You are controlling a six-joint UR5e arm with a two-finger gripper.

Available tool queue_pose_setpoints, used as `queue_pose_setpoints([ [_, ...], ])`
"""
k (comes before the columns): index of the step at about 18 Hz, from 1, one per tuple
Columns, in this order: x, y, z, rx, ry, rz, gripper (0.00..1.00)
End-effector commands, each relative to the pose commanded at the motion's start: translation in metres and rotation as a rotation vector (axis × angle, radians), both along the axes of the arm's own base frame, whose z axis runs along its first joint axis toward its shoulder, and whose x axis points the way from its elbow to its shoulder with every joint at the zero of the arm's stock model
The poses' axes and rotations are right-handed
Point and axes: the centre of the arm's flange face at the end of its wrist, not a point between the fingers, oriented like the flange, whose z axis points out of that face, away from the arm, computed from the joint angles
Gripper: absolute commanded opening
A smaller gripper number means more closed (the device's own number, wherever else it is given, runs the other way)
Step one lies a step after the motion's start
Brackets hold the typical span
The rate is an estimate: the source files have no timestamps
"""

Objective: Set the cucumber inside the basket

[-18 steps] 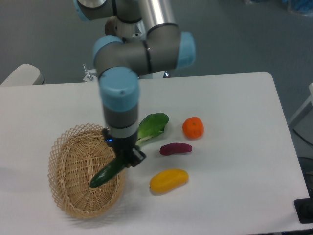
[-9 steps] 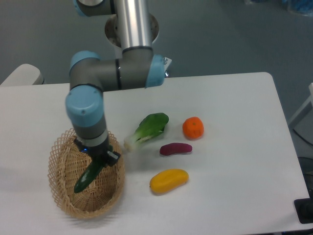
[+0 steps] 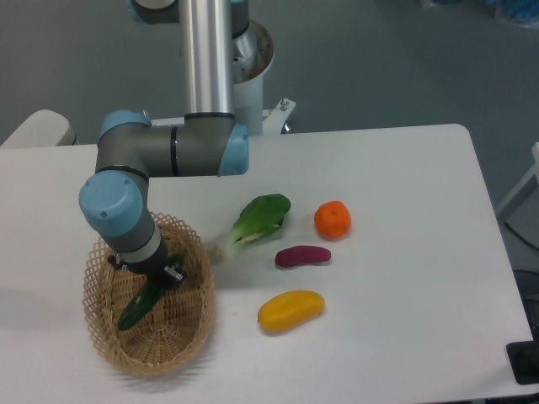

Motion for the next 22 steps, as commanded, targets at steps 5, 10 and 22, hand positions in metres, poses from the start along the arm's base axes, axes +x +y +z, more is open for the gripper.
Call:
queue_pose_setpoints([
  [5,-0.004,0.008,0.012,0.023,0.013,-0.009,0.96],
  [10,-0.039,0.02,0.063,0.115,0.045,0.045,1.0],
  [22,-0.201,-0.037,0.16,0.198,0.164,-0.104,1.0],
])
